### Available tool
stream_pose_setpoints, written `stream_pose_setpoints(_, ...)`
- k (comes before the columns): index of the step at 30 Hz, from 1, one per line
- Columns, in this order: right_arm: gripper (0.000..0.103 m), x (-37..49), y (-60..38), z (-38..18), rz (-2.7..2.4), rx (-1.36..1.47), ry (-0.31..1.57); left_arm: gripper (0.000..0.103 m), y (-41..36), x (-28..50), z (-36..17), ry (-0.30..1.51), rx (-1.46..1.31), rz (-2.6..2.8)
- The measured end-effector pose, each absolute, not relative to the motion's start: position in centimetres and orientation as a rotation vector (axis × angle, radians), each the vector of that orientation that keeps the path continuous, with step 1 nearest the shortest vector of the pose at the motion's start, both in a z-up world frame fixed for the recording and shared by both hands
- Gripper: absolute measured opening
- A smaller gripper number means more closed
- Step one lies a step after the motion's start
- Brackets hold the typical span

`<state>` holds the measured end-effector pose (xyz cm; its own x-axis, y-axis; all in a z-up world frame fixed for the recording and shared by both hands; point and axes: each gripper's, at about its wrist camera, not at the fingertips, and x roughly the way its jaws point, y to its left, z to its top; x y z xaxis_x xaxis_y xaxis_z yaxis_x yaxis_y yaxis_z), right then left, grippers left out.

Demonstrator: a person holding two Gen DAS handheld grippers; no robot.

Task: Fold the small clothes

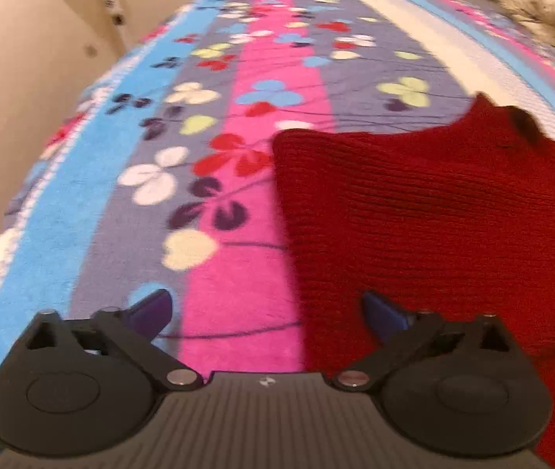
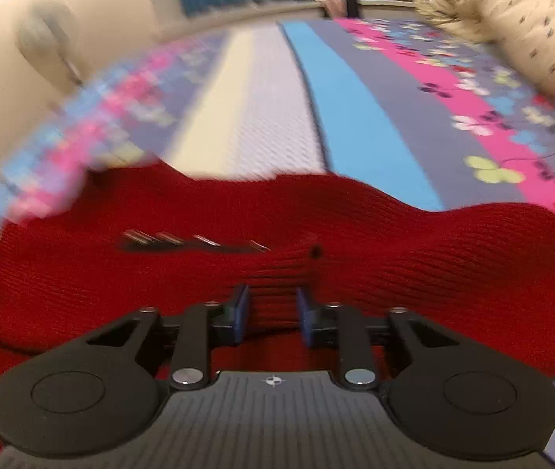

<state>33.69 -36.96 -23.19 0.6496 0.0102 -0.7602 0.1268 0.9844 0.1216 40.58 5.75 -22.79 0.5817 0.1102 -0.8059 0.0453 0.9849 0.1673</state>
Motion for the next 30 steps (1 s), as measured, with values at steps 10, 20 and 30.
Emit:
stream_pose_setpoints(10,0.069,20.5,-36.2,-15.2,-0.118,0.354,0.771,0.103,8.1,26.6,-14.3,0.949,0.063,-0.007)
stream_pose_setpoints(20,0.085,2.4,-30.3,-8.7,-0.09,0.337,0.777,0.103,7.2,9.4,-10.0,1.002,0.011,0.05)
stream_pose_setpoints(30,0.087,-6.1,-28.8,-4.4,-0.077,0.321,0.689,0.103,7.2,1.5,-5.7,0.895,0.029,0.066)
